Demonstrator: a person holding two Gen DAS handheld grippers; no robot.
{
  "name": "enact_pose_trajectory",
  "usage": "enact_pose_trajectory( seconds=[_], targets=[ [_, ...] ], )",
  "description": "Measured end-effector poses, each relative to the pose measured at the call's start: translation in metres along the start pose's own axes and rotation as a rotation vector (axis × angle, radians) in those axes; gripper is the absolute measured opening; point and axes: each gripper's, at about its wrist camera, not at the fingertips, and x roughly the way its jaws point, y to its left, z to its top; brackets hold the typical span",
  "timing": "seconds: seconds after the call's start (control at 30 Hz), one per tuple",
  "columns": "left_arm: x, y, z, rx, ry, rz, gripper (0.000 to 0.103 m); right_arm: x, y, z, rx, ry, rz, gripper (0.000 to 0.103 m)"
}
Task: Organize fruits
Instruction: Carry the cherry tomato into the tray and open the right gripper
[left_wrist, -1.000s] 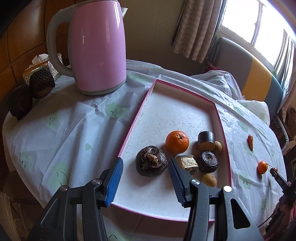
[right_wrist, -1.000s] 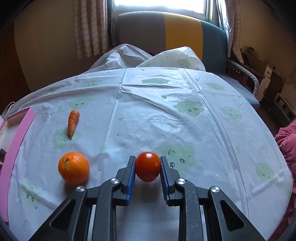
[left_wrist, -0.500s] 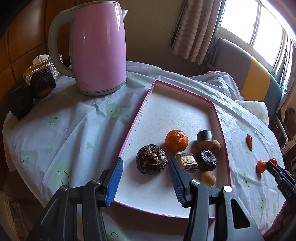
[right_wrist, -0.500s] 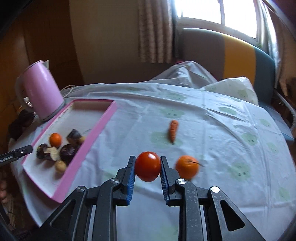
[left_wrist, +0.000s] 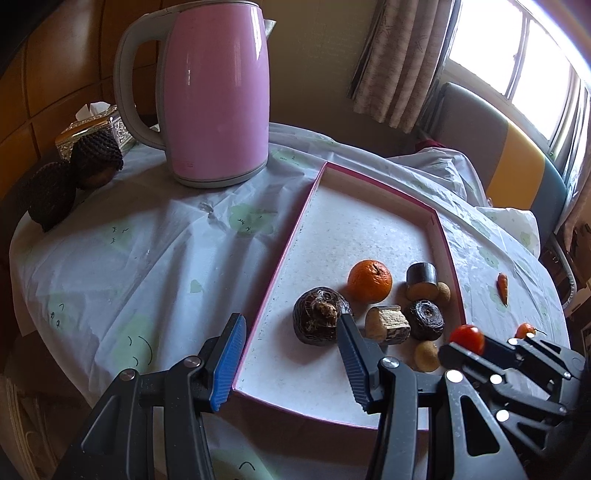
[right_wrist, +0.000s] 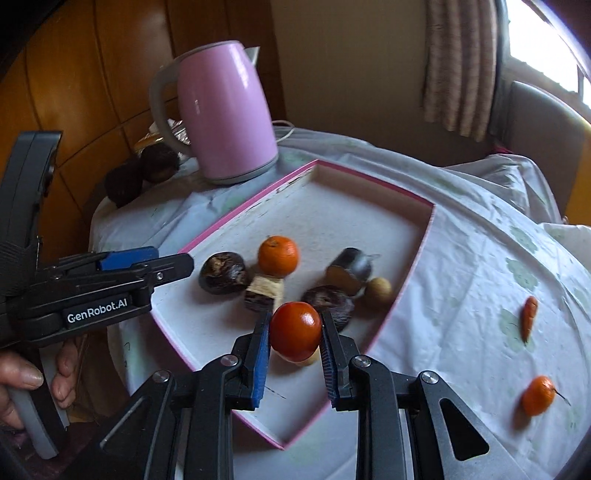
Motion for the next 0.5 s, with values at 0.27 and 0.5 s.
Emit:
enact_pose_trajectory(
  seconds=[0.27,0.5],
  targets=[
    [0.000,0.003,0.000,-0.004,-0.001,0.002,0.052,0.024,0.015,0.000,-0.037,0.053,0.007,0.025],
    [0.000,0.001,-0.001,0.001,-0.003,0.006,0.052,0.026,0.015,-0.002,-0.017,0.047,0.008,0.027]
  ],
)
